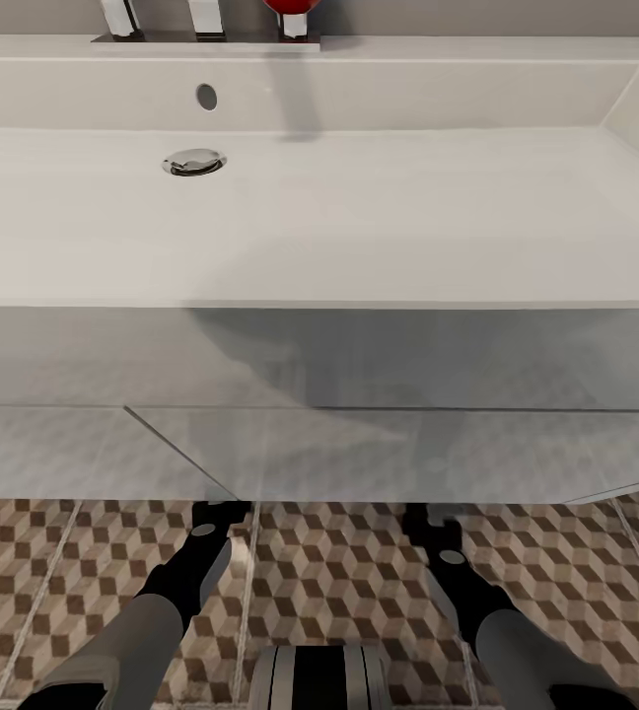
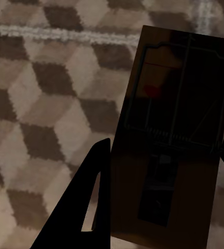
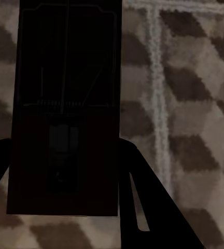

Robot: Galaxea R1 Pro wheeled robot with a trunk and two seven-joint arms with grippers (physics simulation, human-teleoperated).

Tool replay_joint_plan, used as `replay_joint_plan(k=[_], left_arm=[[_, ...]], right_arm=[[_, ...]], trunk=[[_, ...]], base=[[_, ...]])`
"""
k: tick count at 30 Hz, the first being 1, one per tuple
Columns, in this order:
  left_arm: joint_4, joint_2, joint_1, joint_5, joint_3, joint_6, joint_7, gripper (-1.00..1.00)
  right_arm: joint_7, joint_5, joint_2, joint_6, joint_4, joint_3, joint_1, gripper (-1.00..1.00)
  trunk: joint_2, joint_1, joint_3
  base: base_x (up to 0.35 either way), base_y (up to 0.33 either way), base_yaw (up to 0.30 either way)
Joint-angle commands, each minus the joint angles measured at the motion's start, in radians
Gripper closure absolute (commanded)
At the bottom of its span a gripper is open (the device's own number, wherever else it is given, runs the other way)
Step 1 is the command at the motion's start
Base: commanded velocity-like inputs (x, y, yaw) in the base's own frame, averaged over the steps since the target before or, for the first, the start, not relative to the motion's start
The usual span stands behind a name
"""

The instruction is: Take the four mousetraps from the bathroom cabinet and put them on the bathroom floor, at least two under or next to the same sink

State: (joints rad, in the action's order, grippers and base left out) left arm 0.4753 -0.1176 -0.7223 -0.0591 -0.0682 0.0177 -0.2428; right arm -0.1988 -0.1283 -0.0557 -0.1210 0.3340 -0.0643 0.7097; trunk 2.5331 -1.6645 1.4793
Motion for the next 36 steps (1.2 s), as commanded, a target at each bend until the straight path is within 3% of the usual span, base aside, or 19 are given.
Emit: replay_joint_plan(k=[1,16,36], left_arm=[[0.001,-0.001,0.0,-0.007,-0.005,0.002,-0.002,1.0],[0.003,0.0,0.0,-0.005,-0.005,0.002,-0.003,1.0],[0.003,-0.003,0.0,-0.01,-0.005,0.002,-0.003,1.0]], right_arm=[[-0.003,-0.01,-0.004,-0.005,0.0,-0.005,0.001,1.0],[-0.015,-0.018,-0.02,0.001,0.004,0.0,0.001,1.0],[-0.104,-0.002,-0.025,0.028,0.032,-0.005,0.001,1.0]], trunk=[[0.0,0.0,0.001],[0.0,0.0,0.001],[0.0,0.0,0.001]], base=[[0.0,0.0,0.0],[0.0,0.0,0.0],[0.0,0.0,0.033]])
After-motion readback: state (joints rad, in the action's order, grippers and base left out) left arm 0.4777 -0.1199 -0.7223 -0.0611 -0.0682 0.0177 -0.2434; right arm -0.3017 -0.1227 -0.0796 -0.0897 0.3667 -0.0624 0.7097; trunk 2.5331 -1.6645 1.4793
